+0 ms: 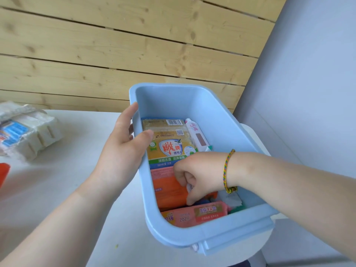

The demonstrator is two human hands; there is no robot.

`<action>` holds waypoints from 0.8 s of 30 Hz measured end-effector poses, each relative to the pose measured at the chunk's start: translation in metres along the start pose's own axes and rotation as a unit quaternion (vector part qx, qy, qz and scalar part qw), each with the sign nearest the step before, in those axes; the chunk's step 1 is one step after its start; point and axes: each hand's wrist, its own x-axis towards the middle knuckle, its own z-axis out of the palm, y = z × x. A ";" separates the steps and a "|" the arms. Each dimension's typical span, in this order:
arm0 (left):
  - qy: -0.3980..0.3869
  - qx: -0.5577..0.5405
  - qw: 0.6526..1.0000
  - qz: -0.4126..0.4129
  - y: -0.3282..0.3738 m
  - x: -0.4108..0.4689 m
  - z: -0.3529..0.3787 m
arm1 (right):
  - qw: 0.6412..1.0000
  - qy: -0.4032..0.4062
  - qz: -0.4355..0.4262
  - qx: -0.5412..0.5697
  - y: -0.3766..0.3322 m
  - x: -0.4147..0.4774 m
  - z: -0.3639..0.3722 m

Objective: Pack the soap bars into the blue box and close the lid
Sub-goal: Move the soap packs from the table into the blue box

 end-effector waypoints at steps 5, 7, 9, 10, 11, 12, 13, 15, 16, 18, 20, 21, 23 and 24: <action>0.000 0.002 1.000 -0.004 0.003 0.000 0.002 | 0.998 -0.007 -0.012 -0.059 0.000 0.009 0.002; 0.002 0.017 1.000 -0.010 0.009 -0.002 0.002 | 0.998 -0.014 -0.010 -0.064 -0.002 0.009 0.001; 0.005 0.045 0.999 -0.025 0.013 -0.003 0.002 | 0.998 -0.021 0.005 -0.051 -0.004 0.007 -0.002; 0.004 0.059 0.998 -0.034 0.014 -0.002 0.003 | 0.999 -0.022 0.017 -0.022 -0.004 0.004 -0.004; 0.002 0.076 0.996 -0.036 0.017 -0.003 0.002 | 0.999 -0.016 0.026 0.017 -0.003 0.001 -0.006; 0.003 0.092 0.995 -0.034 0.018 -0.005 0.001 | 0.998 0.000 0.033 0.051 -0.003 -0.004 -0.009; 0.006 0.109 0.994 -0.027 0.021 -0.009 -0.002 | 0.996 0.027 0.033 0.074 -0.004 -0.008 -0.011; 0.011 0.157 0.987 -0.018 0.025 -0.017 -0.009 | 0.988 0.090 0.037 0.123 -0.007 -0.017 -0.016; 0.020 0.186 0.982 -0.015 0.027 -0.023 -0.017 | 0.982 0.117 0.038 0.140 -0.012 -0.021 -0.019; 0.039 0.225 0.974 -0.011 0.029 -0.033 -0.031 | 0.977 0.148 0.039 0.150 -0.019 -0.030 -0.024; 0.062 0.255 0.965 0.009 0.032 -0.049 -0.051 | 0.975 0.164 0.031 0.144 -0.035 -0.037 -0.031; 0.076 0.272 0.959 0.022 0.034 -0.058 -0.063 | 0.974 0.177 0.022 0.143 -0.045 -0.039 -0.035; 0.113 0.304 0.945 0.041 0.037 -0.075 -0.087 | 0.968 0.206 0.004 0.142 -0.068 -0.041 -0.043; 0.141 0.323 0.934 0.052 0.038 -0.086 -0.105 | 0.966 0.220 -0.009 0.136 -0.085 -0.037 -0.047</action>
